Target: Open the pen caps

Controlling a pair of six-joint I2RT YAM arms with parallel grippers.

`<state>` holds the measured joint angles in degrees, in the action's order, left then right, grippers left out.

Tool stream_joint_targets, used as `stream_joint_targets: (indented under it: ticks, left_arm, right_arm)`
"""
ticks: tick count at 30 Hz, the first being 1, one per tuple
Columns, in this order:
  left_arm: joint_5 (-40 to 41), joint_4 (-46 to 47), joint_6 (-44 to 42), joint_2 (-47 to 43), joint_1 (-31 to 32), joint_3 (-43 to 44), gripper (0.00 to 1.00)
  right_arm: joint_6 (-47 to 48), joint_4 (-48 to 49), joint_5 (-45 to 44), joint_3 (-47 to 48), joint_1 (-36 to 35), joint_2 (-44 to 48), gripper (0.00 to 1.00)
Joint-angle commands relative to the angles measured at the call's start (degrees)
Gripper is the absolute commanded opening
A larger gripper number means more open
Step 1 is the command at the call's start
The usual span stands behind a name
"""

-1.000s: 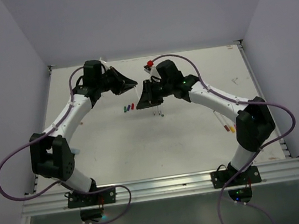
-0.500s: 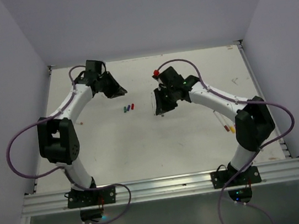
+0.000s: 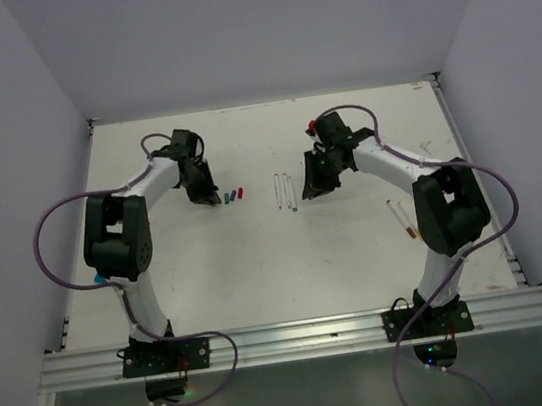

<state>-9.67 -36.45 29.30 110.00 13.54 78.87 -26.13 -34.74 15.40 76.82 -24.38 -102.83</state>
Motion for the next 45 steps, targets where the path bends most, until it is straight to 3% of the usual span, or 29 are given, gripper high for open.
stream_joint_targets:
  ticks: [1, 13, 17, 29, 41, 45]
  left_arm:
    - [1.2, 0.2, -3.3, 3.1, 0.3, 2.3, 0.00]
    - [0.0, -0.1, -3.0, 7.6, 0.3, 5.5, 0.16]
    - [0.1, 0.7, -2.7, 6.9, 0.3, 4.1, 0.28]
    - [-0.1, 2.4, -0.6, 4.4, 0.3, 2.0, 0.44]
    - [0.9, 0.6, 1.1, -3.3, -0.1, 1.1, 0.48]
    - [1.7, 0.1, 1.5, -5.6, -1.1, 0.1, 0.50]
  right_arm:
    - [-1.3, 3.4, 3.1, -0.9, 1.0, -1.7, 0.00]
    - [0.1, 4.5, 4.1, 1.1, 2.0, -7.7, 0.00]
    - [0.6, 4.8, 4.2, 0.4, 2.1, -8.3, 0.00]
    - [2.3, 5.9, 6.1, 0.3, 2.3, -11.6, 0.00]
    - [4.8, 3.5, 4.8, 5.4, 2.2, -15.8, 0.11]
    - [4.6, 3.6, 5.3, 5.1, 2.3, -15.6, 0.19]
